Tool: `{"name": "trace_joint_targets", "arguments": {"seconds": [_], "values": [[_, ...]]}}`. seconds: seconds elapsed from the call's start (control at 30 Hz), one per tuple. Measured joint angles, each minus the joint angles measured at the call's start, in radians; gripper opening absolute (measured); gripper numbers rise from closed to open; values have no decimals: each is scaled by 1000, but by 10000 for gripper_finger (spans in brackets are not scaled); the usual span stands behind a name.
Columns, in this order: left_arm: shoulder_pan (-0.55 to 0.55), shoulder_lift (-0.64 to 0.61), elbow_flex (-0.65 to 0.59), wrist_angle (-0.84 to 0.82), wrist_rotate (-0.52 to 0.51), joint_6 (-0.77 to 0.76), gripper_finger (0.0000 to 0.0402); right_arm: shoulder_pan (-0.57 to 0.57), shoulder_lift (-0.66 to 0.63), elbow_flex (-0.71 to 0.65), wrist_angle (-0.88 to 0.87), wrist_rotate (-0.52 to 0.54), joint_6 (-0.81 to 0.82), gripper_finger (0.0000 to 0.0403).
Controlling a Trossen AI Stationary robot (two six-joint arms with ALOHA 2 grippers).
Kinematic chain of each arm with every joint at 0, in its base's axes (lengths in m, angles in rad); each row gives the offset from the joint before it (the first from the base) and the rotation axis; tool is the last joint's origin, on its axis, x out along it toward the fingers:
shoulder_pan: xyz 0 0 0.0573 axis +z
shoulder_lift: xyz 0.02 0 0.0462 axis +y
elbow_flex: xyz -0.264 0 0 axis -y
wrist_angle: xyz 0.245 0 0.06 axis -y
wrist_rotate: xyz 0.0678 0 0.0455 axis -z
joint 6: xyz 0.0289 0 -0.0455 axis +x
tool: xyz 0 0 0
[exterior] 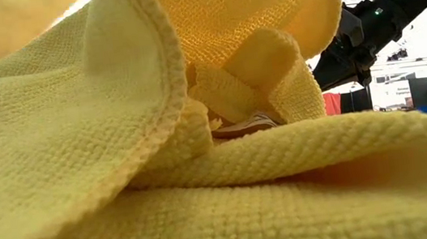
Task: Sort microfiber towel by color & place in baskets
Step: Put the yellow microfiber towel into the bottom transparent bin
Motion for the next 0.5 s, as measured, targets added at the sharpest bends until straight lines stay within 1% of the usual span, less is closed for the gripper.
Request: {"name": "trace_joint_targets", "arguments": {"seconds": [0.13, 0.23, 0.37, 0.5], "values": [[109, -52, -22, -1, -17, 66, 1, 0, 0, 0, 0, 0, -13, 0], [187, -69, -82, -3, 5, 86, 1, 0, 0, 0, -1, 0, -15, 0], [278, -93, -222, -2, 123, 82, 1, 0, 0, 0, -3, -1, -15, 0], [321, -127, -401, 6, 225, 18, 0, 0, 0, 0, -9, -1, -16, 0]]}}
